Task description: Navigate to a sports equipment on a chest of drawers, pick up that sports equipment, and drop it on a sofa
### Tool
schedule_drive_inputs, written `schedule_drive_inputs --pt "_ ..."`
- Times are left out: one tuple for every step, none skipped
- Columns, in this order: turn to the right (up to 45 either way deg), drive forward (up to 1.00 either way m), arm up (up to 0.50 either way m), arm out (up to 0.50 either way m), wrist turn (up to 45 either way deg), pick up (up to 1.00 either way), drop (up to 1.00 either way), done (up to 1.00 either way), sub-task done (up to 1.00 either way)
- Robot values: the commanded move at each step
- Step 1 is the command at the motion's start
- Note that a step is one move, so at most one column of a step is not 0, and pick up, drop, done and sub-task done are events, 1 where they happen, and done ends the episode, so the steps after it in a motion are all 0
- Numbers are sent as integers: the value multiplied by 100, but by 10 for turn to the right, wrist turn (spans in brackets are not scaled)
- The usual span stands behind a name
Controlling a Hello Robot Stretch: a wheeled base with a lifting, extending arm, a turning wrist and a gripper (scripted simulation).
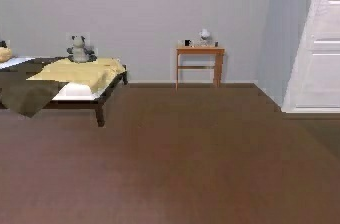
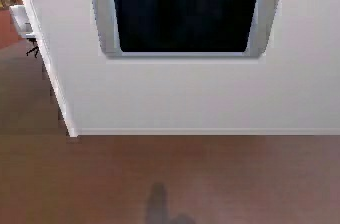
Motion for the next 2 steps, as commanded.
schedule_drive_inputs --pt "-330 0 0 0 0 0 0 0 0" --pt "0 95 0 0 0 0 0 0 0"
